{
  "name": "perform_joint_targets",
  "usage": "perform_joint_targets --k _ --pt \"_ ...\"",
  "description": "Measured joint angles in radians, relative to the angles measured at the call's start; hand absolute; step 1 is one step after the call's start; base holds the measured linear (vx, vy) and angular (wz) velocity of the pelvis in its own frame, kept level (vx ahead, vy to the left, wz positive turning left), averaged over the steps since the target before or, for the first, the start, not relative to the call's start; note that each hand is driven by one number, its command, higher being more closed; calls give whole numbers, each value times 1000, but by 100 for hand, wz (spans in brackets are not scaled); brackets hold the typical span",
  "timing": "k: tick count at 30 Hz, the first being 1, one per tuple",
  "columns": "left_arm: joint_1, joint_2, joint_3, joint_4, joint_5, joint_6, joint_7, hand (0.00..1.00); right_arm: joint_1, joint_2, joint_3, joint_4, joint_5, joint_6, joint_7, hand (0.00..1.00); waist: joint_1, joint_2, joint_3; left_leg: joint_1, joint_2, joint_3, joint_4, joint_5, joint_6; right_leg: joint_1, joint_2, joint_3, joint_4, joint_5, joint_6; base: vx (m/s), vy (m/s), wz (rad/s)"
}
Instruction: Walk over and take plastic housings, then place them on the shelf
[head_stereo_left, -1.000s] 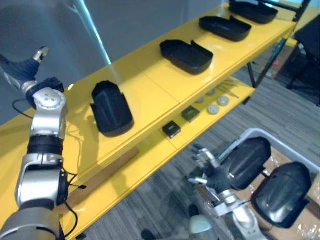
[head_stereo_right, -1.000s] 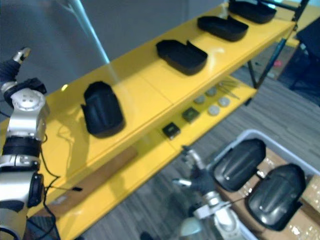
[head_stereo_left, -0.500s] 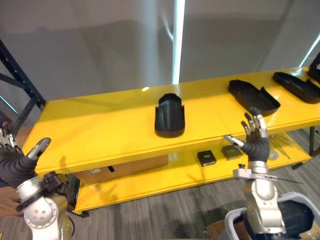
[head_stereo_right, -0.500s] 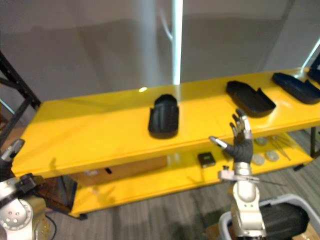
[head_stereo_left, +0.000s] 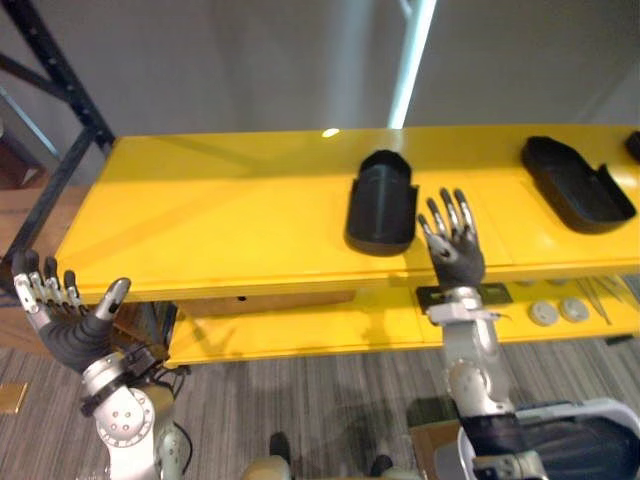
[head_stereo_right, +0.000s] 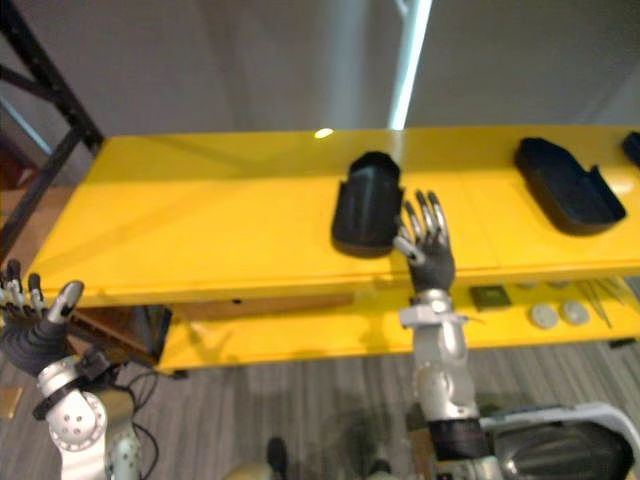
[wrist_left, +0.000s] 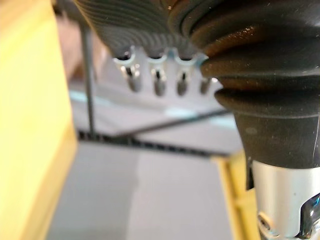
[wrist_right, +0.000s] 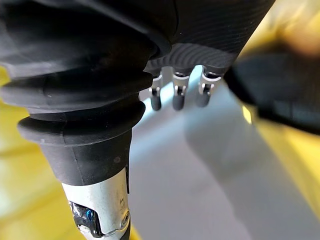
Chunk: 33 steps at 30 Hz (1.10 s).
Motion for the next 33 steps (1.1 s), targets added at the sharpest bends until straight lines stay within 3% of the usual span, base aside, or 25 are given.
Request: perform_joint_targets --k 5,8,11,15,20,23,31,33 --pt "3 -6 38 226 34 6 56 0 -23 -2 41 1 -34 35 17 0 3 0 0 12 -17 5 0 -9 13 8 -20 3 6 0 0 9 51 -4" --pt "3 -6 43 481 25 11 90 0 -58 -3 129 4 -66 80 17 0 2 -5 2 16 -18 13 -1 -11 16 4 -24 5 14 0 0 -20 31 -8" --pt "12 -13 59 662 -9 17 60 0 -136 2 224 52 -87 116 3 0 12 -10 5 17 -17 17 -2 -11 15 3 -24 6 13 -2 1 -15 7 -4" --pt "36 -10 25 814 -13 43 -37 0 -232 34 296 168 -89 139 -53 0 35 -14 9 12 -14 11 -3 -4 10 4 -23 5 7 -2 0 -9 -1 3" --pt "57 -12 -74 936 -60 103 -223 0 -349 103 324 324 -138 142 -159 0 68 -13 16 -4 -9 -1 -13 13 5 -5 -16 -2 -1 -3 0 -19 -12 8" --pt "57 -11 -120 959 -91 113 -272 0 -400 129 324 402 -183 144 -245 0 82 -7 22 -9 -6 -3 -19 19 3 -11 -12 -4 -1 -3 0 0 0 0" --pt "51 -9 -182 1029 -102 111 -304 0 -462 181 320 576 -289 151 -453 0 85 2 29 -23 -1 -27 -14 28 0 -10 -6 -26 -3 -5 -3 9 -8 9" --pt "47 -10 -204 1031 -112 106 -308 0 -496 191 290 636 -314 151 -518 0 86 17 42 -24 -1 -28 -8 28 0 -7 -6 -27 -2 -5 -3 0 0 0"
